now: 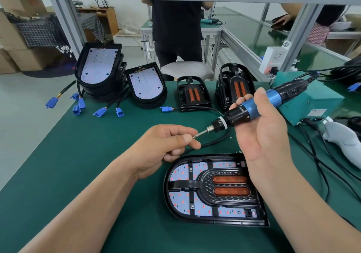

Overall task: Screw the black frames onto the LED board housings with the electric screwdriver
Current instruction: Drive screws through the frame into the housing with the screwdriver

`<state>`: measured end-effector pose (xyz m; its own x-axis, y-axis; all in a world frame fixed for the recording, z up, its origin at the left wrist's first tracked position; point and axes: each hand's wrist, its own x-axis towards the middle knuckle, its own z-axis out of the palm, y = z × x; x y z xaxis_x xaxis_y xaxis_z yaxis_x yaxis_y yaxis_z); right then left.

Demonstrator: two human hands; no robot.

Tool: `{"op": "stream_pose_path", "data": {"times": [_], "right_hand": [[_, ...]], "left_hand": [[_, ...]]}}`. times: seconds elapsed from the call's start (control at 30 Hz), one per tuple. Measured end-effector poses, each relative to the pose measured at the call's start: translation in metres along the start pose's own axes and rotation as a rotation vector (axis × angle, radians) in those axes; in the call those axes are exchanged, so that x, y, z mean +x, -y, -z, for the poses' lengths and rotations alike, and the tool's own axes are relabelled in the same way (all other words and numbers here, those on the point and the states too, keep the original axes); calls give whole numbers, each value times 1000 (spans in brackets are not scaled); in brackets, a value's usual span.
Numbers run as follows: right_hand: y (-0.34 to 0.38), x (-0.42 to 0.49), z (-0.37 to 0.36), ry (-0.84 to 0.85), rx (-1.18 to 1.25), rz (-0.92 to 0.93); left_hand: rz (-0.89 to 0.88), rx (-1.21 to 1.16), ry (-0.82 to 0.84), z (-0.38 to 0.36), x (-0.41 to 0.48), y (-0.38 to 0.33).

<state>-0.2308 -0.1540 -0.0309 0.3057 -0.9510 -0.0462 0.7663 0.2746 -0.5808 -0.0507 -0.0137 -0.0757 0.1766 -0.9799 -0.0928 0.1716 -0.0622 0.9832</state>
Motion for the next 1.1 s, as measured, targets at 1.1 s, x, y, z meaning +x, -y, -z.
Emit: {"op": "stream_pose_path", "data": {"times": [1.1], "right_hand": [[55,-1,21,146,-8,46]], "left_hand": [[-40,665,-76,13,-7,-9]]}}
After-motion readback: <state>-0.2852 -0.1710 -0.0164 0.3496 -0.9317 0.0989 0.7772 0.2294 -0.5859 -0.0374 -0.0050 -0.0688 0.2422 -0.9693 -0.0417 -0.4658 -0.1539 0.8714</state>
